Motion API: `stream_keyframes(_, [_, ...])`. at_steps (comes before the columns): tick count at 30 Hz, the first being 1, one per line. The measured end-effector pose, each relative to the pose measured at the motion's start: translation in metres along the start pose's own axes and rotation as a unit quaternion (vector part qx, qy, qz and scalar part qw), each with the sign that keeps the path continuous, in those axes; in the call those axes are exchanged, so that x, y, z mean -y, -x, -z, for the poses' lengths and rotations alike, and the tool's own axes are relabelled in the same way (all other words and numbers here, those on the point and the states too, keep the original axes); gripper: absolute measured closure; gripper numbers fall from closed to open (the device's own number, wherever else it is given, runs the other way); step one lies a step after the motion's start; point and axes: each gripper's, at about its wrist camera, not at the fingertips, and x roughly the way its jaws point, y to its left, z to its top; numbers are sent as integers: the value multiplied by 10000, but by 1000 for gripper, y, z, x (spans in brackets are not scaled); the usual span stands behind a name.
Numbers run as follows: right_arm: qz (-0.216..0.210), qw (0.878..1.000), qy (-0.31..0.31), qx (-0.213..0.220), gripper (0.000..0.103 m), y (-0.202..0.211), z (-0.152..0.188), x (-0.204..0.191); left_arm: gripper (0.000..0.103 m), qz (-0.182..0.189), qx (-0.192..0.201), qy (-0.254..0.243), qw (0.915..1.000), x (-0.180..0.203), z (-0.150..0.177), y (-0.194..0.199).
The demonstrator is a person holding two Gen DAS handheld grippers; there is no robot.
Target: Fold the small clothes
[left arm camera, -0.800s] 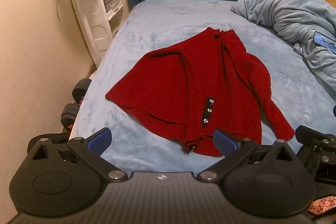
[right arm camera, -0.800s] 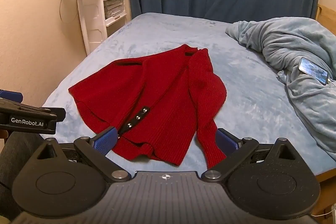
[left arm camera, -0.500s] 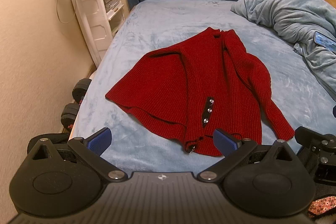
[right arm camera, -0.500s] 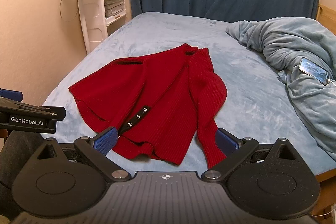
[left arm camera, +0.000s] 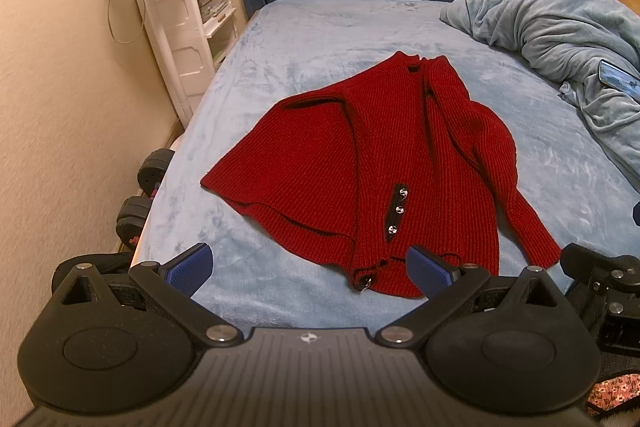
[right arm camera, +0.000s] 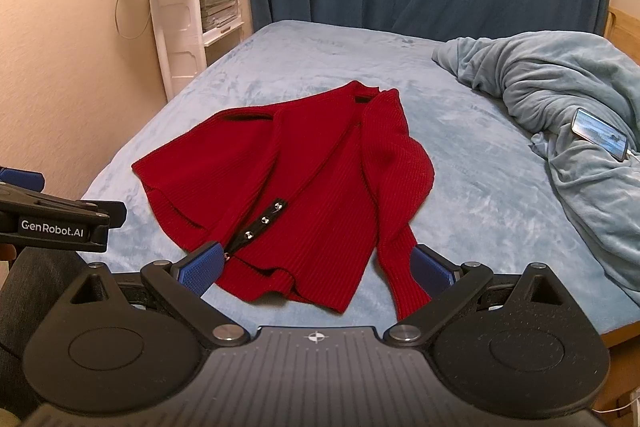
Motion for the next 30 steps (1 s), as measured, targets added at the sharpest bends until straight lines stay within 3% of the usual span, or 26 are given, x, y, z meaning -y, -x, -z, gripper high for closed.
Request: stream_keyframes(30, [20, 10000, -30, 33, 4, -4, 1, 1, 0, -23, 8, 40, 10000, -5, -1, -4])
